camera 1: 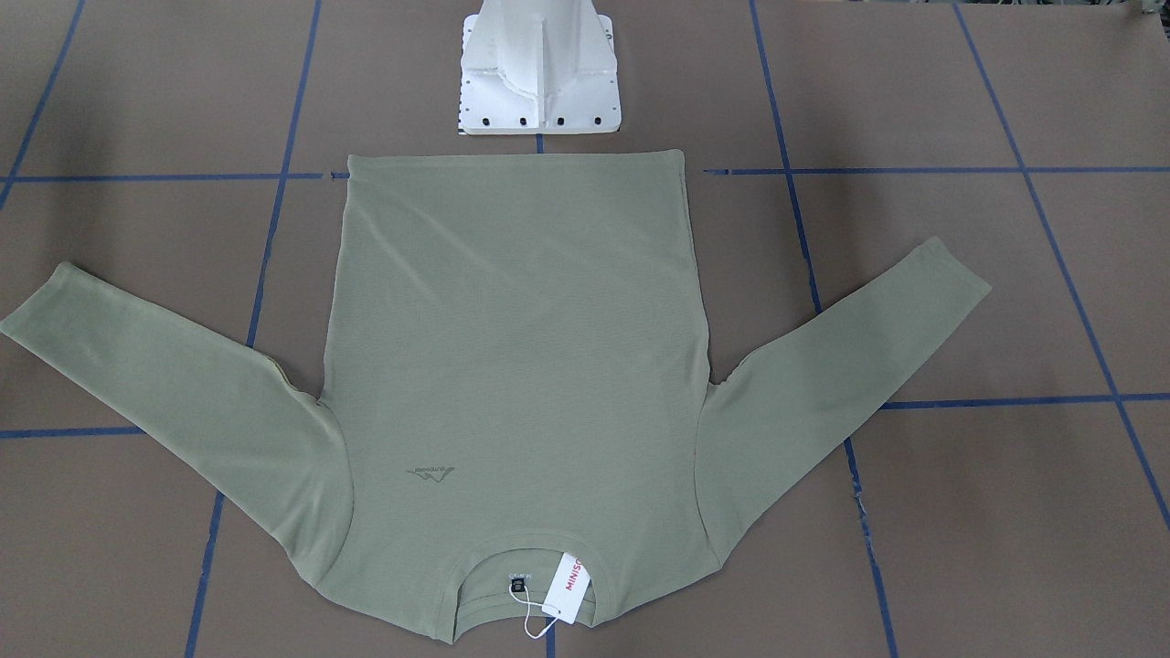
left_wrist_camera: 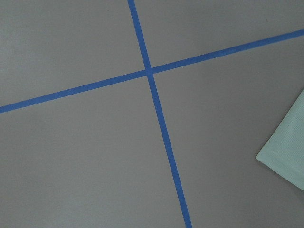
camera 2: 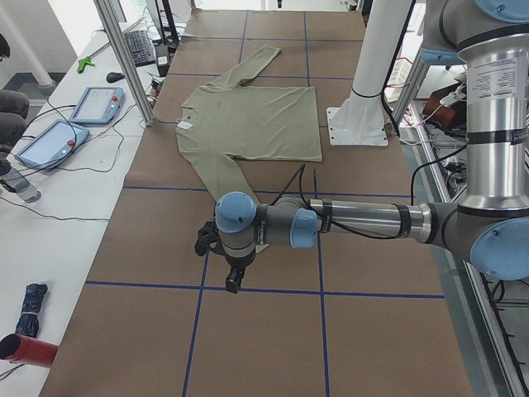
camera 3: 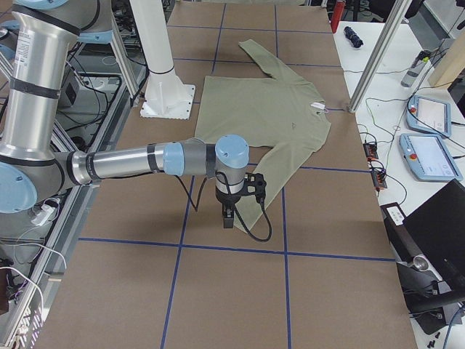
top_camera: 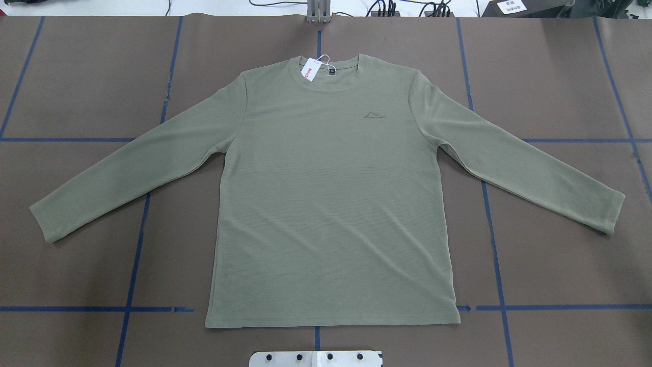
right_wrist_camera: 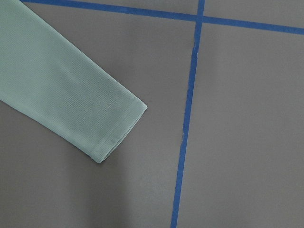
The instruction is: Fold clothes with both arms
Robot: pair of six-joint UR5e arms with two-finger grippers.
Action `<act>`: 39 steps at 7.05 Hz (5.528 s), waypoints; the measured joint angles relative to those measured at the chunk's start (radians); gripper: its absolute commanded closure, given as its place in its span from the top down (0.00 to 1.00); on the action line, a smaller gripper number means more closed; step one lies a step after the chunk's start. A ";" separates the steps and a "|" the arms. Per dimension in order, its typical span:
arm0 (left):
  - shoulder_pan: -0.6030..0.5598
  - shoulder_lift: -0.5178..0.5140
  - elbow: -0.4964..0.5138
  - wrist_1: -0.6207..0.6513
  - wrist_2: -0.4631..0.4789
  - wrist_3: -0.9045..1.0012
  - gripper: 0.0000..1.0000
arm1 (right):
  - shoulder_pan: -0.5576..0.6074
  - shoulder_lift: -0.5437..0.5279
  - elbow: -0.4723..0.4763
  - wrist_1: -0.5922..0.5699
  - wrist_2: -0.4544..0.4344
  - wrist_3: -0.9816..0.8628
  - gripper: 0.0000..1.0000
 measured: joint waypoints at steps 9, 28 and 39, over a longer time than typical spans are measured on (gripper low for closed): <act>-0.009 -0.048 -0.115 -0.177 0.007 -0.017 1.00 | 0.000 0.183 -0.008 0.007 -0.010 0.016 1.00; -0.014 -0.046 -0.112 -0.258 0.000 -0.078 1.00 | -0.406 0.089 -0.613 1.243 -0.177 0.792 0.29; -0.014 -0.046 -0.106 -0.258 0.000 -0.079 1.00 | -0.399 0.237 0.006 0.376 -0.211 0.824 0.00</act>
